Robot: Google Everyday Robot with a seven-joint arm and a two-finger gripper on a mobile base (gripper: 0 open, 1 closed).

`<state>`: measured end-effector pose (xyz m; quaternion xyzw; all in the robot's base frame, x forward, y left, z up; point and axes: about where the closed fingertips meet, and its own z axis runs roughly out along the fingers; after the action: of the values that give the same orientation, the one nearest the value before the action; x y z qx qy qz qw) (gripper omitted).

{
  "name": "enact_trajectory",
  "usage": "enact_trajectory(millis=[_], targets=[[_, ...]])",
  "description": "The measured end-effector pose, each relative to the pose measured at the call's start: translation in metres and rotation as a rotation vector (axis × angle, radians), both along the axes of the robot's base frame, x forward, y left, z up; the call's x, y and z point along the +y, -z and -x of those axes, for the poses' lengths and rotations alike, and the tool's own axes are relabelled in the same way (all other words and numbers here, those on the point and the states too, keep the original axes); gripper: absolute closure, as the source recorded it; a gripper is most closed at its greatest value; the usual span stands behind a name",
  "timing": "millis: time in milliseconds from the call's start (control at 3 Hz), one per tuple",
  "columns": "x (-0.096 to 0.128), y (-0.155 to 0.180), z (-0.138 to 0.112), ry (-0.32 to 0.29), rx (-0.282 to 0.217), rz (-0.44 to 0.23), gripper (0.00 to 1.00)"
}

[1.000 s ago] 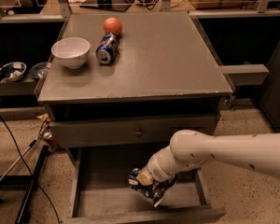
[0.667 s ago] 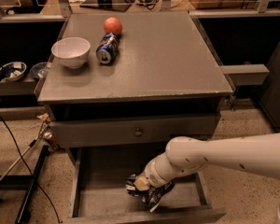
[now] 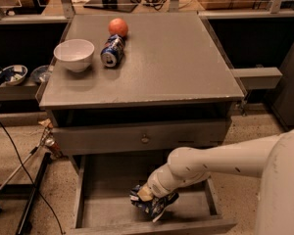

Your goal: Place blue chip bag into middle drawer

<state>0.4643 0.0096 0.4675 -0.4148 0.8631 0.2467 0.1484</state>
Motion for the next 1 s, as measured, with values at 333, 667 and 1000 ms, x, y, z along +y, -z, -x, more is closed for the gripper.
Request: enact_trajectory(millis=[333, 667, 1000], targets=[[0.002, 0.013, -0.014, 0.034, 0.001, -0.033, 1.0], [0.005, 0.023, -0.022, 0.049, 0.007, -0.054, 1.0], [0.008, 0.031, -0.026, 0.049, 0.021, -0.063, 1.0]])
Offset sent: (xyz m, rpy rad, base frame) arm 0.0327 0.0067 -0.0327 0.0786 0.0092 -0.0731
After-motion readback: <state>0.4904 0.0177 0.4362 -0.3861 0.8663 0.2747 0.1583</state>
